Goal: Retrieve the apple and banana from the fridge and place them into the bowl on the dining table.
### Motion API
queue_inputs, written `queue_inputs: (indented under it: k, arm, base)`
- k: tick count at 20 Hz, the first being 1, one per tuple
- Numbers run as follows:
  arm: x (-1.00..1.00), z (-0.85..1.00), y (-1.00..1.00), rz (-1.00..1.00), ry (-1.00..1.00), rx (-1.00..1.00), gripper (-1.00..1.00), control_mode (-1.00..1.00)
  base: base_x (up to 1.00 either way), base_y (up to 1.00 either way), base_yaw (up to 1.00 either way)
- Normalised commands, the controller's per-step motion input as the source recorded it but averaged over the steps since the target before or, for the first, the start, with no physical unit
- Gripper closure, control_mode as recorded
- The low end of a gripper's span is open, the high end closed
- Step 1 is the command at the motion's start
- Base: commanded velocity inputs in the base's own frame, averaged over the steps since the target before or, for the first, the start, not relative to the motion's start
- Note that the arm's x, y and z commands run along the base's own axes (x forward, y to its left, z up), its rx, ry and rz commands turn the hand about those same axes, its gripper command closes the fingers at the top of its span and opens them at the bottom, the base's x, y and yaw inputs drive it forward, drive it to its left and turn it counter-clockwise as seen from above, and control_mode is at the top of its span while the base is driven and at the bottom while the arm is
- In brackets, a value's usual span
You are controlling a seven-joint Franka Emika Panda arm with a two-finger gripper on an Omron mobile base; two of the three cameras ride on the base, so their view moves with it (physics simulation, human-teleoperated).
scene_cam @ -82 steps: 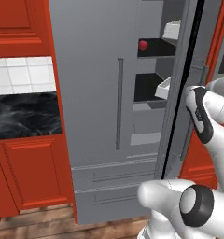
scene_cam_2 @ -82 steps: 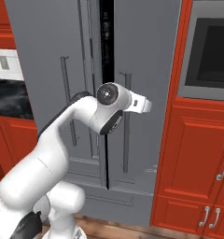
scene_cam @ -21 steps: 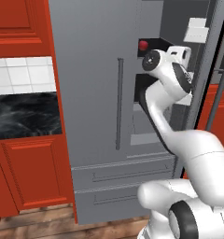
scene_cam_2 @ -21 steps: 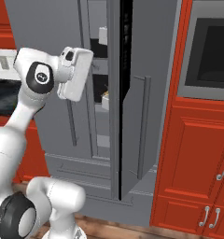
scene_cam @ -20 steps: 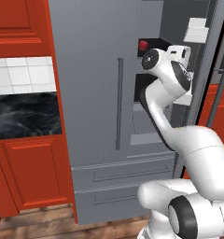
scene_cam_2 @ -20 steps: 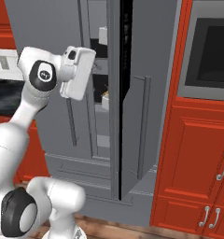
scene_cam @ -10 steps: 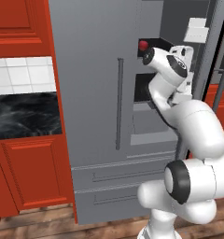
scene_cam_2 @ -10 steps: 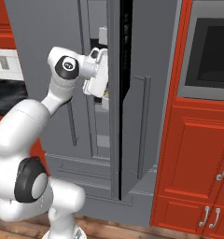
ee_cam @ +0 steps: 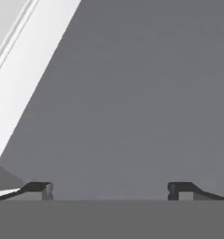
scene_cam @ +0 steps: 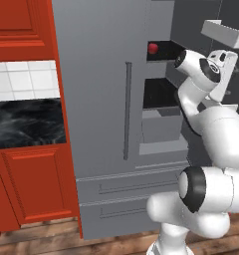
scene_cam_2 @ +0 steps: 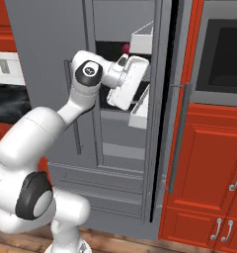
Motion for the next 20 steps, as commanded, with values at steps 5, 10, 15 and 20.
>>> queue_inputs:
  k: [5, 10, 15, 20]
  arm:
    - [-0.74, 0.08, 0.27, -0.06, -0.24, -0.04, -1.00, -1.00]
    - [-0.54, 0.00, 0.83, -0.04, -0.47, 0.00, -1.00, -1.00]
    - [-0.27, -0.16, 0.92, -0.17, -0.63, 0.26, -1.00, -1.00]
    - [-0.16, -0.50, 0.95, -0.12, -0.52, 0.46, -1.00, -1.00]
  base:
    - [0.00, 0.00, 0.00]
    - [0.00, 0.00, 0.00]
    - [0.00, 0.00, 0.00]
    - [0.00, 0.00, 0.00]
